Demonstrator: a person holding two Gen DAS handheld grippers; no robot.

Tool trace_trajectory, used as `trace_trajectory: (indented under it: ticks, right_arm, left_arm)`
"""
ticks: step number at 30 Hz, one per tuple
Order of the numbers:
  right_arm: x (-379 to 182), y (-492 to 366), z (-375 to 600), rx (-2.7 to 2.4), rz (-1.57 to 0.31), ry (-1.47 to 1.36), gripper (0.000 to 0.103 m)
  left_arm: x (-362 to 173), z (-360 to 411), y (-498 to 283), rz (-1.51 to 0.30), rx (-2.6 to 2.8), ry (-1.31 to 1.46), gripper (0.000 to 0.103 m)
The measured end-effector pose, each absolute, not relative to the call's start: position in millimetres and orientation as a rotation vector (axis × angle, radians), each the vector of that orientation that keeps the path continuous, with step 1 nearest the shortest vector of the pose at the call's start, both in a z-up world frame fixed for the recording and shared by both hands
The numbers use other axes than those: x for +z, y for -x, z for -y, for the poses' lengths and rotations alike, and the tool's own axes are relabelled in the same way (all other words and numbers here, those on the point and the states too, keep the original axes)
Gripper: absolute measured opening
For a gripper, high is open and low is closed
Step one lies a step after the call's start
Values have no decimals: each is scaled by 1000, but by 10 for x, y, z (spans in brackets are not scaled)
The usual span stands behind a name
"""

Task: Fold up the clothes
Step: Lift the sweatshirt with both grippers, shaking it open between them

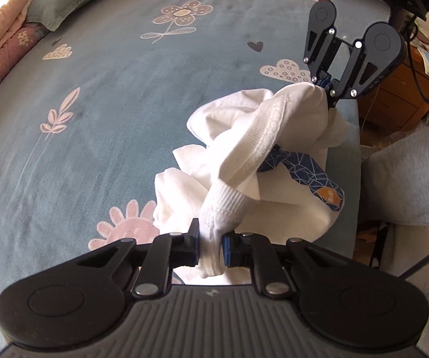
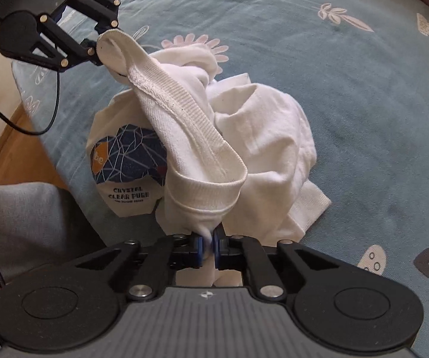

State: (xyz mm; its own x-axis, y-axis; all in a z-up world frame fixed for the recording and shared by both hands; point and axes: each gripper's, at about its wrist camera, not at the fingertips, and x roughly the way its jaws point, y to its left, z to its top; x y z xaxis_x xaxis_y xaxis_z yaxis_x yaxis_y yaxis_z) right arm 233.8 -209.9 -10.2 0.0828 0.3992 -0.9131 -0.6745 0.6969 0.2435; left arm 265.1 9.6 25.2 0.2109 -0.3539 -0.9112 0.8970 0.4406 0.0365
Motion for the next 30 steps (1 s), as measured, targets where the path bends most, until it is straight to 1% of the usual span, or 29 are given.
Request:
trace_trajectory:
  ticks: [6, 13, 19, 24, 30]
  right_arm:
    - [131, -2725, 2227, 689, -1150, 316, 10]
    - [164, -3301, 2211, 619, -1068, 394, 10]
    - [-18, -3833, 2167, 590, -1055, 423, 10]
    - [-197, -4280, 2152, 582, -1060, 445, 10]
    - [-374, -4686, 2113, 566, -1051, 467, 10]
  left_arm:
    - [331, -137, -2986, -997, -867, -582, 11]
    - [239, -164, -3524, -1008, -750, -507, 10]
    - [68, -145, -4010, -1019, -671, -455, 10]
    - [-66, -161, -4363, -1025, -596, -428, 6]
    - [-182, -204, -4746, -1028, -508, -392, 5]
